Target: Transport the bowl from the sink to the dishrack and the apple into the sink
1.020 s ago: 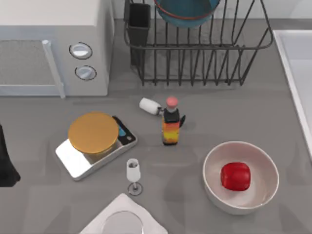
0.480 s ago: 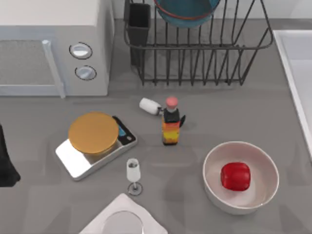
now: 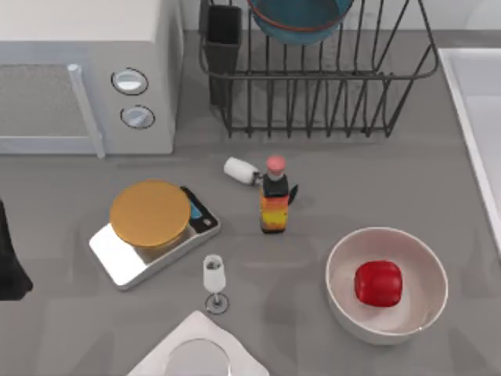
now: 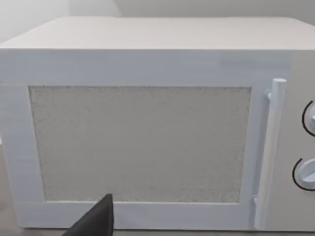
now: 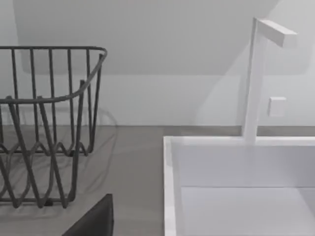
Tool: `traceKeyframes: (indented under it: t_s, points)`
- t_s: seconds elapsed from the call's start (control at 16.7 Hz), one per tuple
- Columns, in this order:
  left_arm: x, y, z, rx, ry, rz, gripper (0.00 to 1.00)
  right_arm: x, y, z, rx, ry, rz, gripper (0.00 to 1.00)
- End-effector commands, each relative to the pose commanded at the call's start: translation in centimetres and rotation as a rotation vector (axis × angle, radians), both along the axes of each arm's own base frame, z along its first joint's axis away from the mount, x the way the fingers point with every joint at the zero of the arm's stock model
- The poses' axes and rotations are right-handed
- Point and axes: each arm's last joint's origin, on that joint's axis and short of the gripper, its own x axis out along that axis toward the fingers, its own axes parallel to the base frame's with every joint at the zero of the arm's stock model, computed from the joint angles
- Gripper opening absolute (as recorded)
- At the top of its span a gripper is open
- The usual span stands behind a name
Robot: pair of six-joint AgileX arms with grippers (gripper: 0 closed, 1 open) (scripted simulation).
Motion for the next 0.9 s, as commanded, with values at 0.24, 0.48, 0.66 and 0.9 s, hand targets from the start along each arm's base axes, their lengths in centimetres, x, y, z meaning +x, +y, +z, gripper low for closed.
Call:
traceKeyframes:
  t_s: [0.24, 0.48, 0.66, 0.9]
  points:
    - [0.0, 0.0, 0.0, 0.000, 0.000, 0.000, 1.00, 0.1, 0.9, 2.0, 0.066, 0.081, 0.078, 1.00]
    - [0.0, 0.0, 0.0, 0.000, 0.000, 0.000, 1.00, 1.3, 3.2, 5.7, 0.170, 0.326, 0.212, 1.00]
    - [0.0, 0.0, 0.0, 0.000, 0.000, 0.000, 1.00, 3.7, 6.0, 7.9, 0.209, 0.612, 0.274, 1.00]
    - [0.0, 0.0, 0.0, 0.000, 0.000, 0.000, 1.00, 8.1, 11.1, 8.1, 0.172, 1.037, 0.243, 1.00]
